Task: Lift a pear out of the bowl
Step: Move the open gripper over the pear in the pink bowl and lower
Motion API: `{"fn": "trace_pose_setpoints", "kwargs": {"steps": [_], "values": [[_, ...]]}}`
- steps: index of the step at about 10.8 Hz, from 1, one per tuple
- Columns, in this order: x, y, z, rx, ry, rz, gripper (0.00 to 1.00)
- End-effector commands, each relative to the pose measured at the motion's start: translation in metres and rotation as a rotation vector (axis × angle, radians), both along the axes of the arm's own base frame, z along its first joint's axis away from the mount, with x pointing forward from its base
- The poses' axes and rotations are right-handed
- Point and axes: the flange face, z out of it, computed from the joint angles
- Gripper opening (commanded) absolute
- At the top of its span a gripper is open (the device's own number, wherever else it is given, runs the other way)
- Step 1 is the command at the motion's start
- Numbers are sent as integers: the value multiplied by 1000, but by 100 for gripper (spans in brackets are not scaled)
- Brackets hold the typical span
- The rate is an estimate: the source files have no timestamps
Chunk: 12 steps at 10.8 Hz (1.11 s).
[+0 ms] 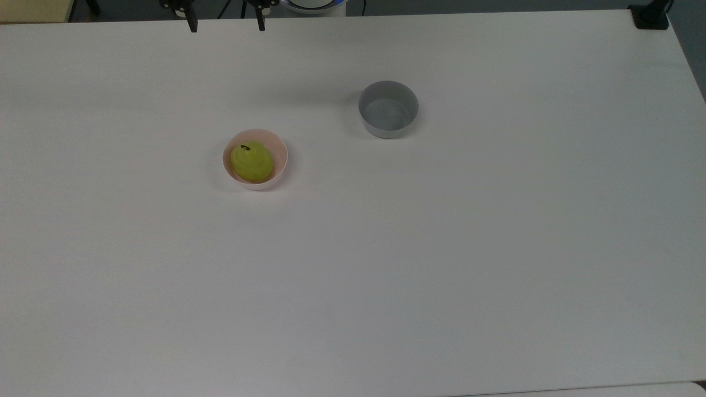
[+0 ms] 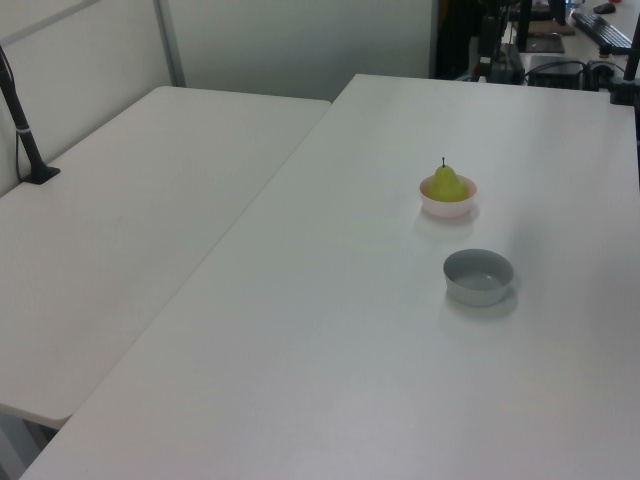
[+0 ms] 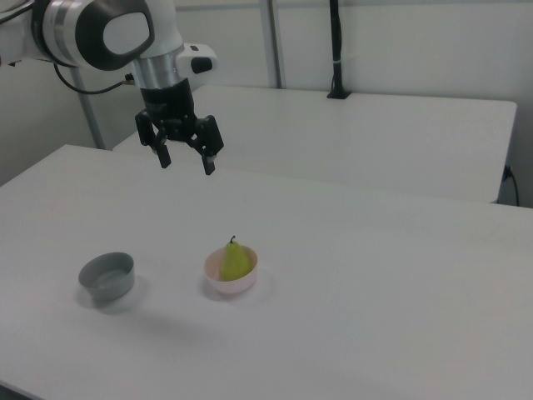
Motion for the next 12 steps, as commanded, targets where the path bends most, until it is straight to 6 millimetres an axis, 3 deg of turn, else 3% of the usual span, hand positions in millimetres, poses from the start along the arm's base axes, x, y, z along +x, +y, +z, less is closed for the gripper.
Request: {"fn": "trace_pose_setpoints", "kwargs": {"steps": [1, 3, 7, 12], "values": [[2, -6, -7, -2, 30, 203, 100], [8, -12, -22, -51, 66, 261, 100], [26, -10, -90, -64, 28, 271, 100], [45, -6, -156, -36, 9, 219, 100]]}}
